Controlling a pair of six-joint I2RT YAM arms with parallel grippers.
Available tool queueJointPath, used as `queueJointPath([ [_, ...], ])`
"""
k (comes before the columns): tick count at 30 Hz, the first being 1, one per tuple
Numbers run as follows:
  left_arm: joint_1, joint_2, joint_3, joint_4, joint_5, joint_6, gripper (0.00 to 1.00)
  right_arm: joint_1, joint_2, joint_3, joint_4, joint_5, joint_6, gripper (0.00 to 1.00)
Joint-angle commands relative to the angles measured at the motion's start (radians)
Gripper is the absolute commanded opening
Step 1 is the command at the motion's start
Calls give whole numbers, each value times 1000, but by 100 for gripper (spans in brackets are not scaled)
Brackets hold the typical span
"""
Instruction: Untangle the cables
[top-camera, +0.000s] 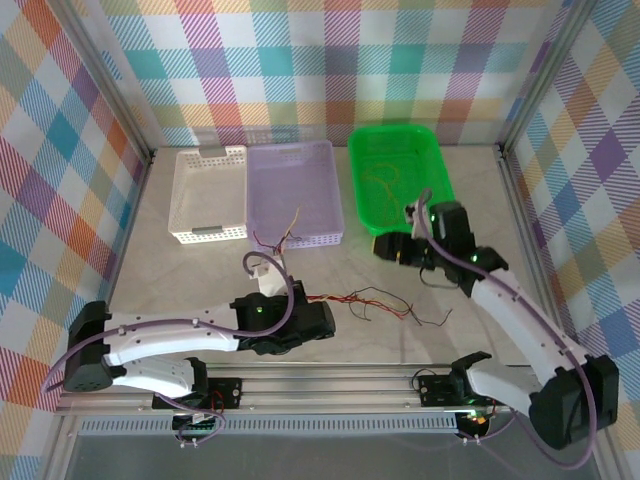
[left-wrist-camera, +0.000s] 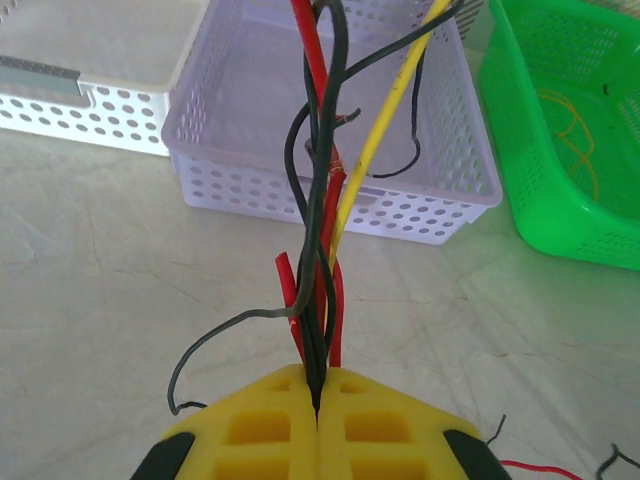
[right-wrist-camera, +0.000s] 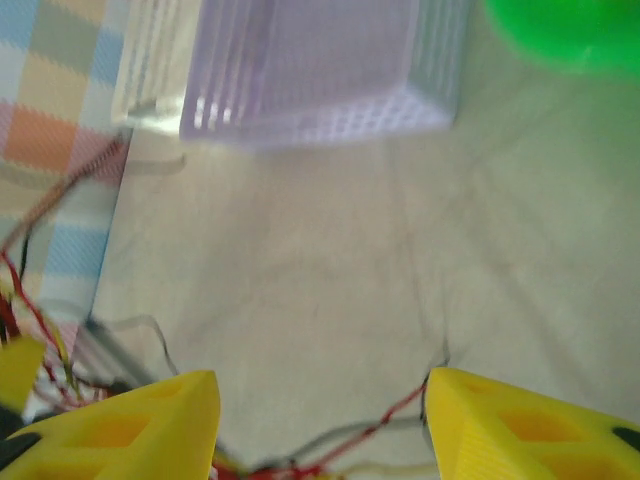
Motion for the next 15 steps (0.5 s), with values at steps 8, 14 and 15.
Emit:
queueJointPath([
  [8, -1, -42, -46, 48, 80, -76, 0, 187, -212, -252, 256, -94, 67, 59],
  [14, 2, -33, -39, 59, 88, -89, 0, 292, -143, -270, 280, -6, 60, 58],
  [15, 2, -31, -38, 60, 89, -91, 0, 306, -128, -265, 275, 13, 56, 57],
])
